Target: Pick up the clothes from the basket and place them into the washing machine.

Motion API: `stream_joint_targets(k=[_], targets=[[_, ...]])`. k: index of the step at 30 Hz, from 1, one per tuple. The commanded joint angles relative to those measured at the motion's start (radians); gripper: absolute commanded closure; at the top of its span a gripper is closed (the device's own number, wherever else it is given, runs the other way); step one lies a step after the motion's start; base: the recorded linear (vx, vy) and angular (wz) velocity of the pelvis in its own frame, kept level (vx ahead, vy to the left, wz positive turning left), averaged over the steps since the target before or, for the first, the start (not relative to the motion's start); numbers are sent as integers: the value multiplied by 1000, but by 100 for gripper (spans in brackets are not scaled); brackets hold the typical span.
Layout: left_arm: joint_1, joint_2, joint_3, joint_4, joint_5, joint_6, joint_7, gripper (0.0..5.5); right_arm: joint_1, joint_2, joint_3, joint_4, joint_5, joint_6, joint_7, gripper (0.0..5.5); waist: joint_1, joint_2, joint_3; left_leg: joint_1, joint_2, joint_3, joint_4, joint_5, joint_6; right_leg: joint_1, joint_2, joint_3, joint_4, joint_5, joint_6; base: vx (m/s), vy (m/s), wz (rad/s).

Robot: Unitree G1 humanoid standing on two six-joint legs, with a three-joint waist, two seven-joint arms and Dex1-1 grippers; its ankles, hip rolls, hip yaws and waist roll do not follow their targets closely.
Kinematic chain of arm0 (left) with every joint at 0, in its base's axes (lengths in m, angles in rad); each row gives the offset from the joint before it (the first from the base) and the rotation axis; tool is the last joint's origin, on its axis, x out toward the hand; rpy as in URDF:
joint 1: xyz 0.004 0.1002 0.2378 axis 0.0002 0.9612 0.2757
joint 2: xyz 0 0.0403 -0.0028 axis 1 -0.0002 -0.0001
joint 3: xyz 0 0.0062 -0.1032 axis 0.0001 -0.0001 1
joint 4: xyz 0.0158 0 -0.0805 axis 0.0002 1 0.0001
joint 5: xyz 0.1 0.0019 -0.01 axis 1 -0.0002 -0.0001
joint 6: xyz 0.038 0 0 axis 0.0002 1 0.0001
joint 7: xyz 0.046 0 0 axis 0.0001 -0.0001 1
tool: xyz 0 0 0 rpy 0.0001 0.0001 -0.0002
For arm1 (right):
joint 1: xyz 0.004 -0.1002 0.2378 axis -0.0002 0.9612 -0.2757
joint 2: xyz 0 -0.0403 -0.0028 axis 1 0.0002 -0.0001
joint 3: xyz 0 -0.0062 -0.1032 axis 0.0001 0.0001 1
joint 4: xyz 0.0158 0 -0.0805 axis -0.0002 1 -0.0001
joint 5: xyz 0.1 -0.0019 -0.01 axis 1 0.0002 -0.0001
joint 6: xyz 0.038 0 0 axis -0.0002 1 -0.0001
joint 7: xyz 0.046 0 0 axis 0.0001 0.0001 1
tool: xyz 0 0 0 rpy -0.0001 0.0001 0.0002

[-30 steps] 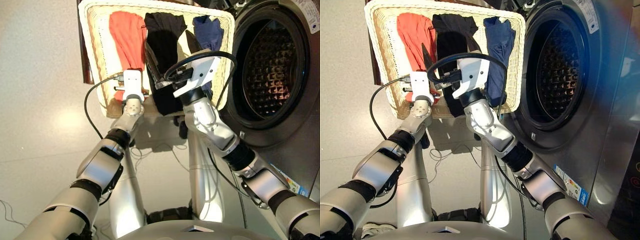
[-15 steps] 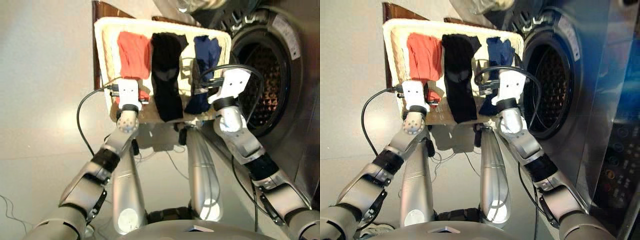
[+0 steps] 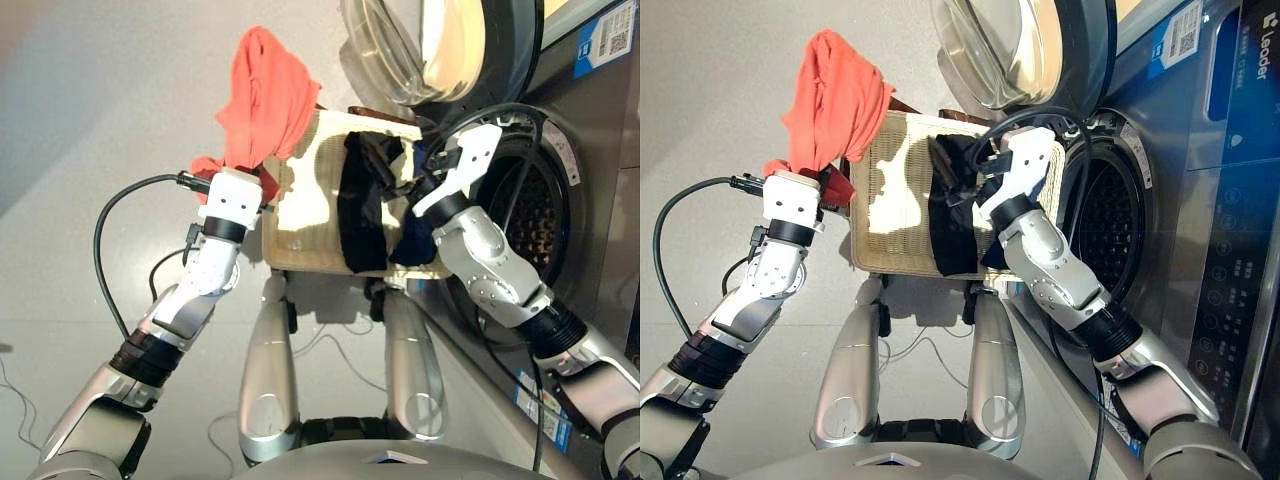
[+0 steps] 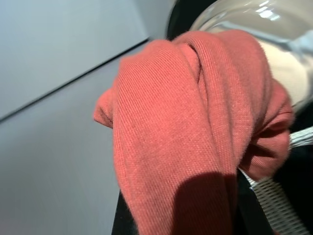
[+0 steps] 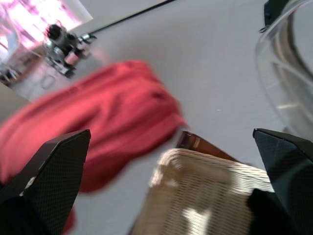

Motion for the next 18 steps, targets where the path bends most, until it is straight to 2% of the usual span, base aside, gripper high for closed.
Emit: stream_joint_targets(k=[1, 4, 7, 18], targets=[[-39, 45, -28, -169, 122, -96, 5, 550, -108, -16, 13, -76, 62, -28, 46, 0, 2, 3, -11, 81, -24, 31, 32, -102, -7, 85, -14, 41, -238, 156, 85, 0, 0, 0], [-101, 72, -100, -172, 175, -103, 15, 550, -180, 11, 53, -47, 61, -29, 40, 0, 2, 11, -11, 70, -26, 26, 61, -112, -5, 85, -19, 43, -229, 150, 84, 0, 0, 0], [-129, 71, -130, -164, 193, -100, 29, 550, -220, 56, 67, -22, 82, -37, 38, 0, 3, 18, -11, 61, -25, 24, 73, -115, -3, 75, -20, 45, -219, 146, 83, 0, 0, 0], [-156, 97, -176, -157, 255, -91, 58, 550, -303, 117, 123, 14, 98, -50, 31, 0, 7, 25, -11, 30, -20, 26, 84, -108, -3, 48, -19, 49, -214, 143, 79, 0, 0, 0]])
